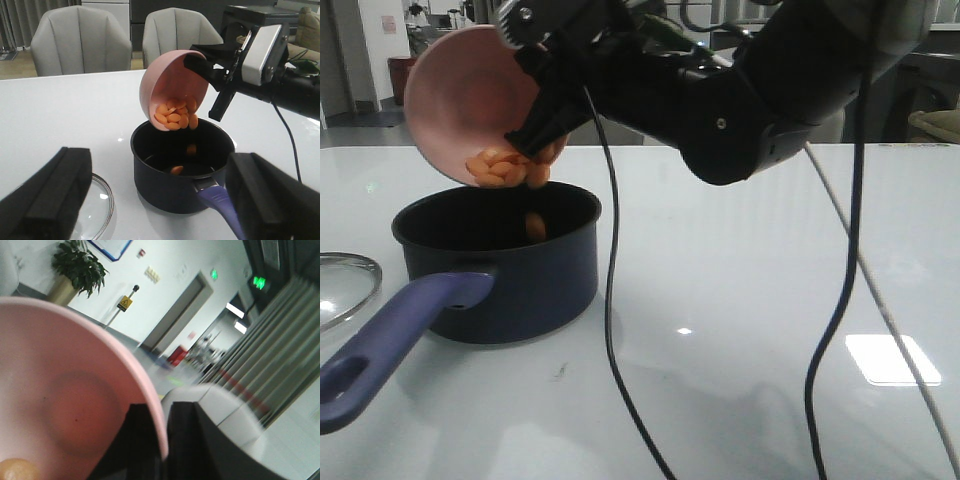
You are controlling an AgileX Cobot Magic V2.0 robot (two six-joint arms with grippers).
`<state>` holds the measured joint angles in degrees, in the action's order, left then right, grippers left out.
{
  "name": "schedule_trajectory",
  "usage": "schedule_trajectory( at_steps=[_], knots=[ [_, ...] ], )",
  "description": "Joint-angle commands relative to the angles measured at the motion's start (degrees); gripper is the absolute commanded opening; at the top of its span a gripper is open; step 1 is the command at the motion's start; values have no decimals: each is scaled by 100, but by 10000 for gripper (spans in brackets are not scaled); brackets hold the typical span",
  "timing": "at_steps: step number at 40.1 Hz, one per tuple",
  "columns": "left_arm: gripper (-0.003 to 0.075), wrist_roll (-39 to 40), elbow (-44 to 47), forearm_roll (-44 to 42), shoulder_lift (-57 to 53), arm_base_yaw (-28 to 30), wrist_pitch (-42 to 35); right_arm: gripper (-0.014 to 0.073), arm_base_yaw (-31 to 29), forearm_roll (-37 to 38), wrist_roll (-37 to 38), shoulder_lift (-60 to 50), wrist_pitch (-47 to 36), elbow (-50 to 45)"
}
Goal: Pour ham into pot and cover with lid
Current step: 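Carry the bowl over the pot and tip the slices in, then turn the empty bowl upright and move it back to its spot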
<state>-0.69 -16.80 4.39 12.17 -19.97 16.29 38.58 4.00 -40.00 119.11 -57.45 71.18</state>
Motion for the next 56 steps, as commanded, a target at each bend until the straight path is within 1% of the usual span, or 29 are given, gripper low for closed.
schedule_trajectory(
  at_steps=[1,4,8,14,18,21,26,28,31,34,40,44,48,50,56],
  knots=[
    [581,-11,-167,51,38,-36,-474,147,160,9,-1269,-345,-1026,91],
    [582,-11,-167,51,38,-36,-474,147,193,-5,-1658,-338,-1280,46],
    [581,-11,-167,51,38,-36,-474,147,193,-5,-1823,-338,-1316,38],
    [581,-11,-167,51,38,-36,-474,147,193,-5,-2280,-333,-1424,38],
    [581,-11,-167,51,38,-36,-474,147,188,-24,-2288,-333,-1482,38],
    [581,-11,-167,51,38,-36,-474,147,188,-243,-1818,-333,-1456,38],
    [581,-11,-167,51,38,-36,-474,147,220,-1051,34,-345,-1373,38],
    [581,-11,-167,51,38,-36,-474,147,225,-1411,800,-396,-1196,44],
    [581,-11,-167,51,38,-36,-474,147,225,-1850,1743,-569,-452,49],
    [581,-11,-167,51,38,-36,-474,147,218,-2127,2228,-862,598,66],
    [581,-11,-167,51,38,-36,-474,147,105,-2568,2279,-1526,2609,66],
    [582,-11,-167,51,38,-36,-474,147,-139,-2607,2274,-1965,3942,66],
    [581,-11,-167,51,38,-36,-474,147,-504,-2607,2274,-2358,4920,66],
    [581,-11,-167,51,38,-36,-474,147,-689,-2607,2247,-2515,5283,66],
    [581,-11,-167,51,38,-36,-474,147,-1395,-2607,2208,-2944,6588,66]
  ],
)
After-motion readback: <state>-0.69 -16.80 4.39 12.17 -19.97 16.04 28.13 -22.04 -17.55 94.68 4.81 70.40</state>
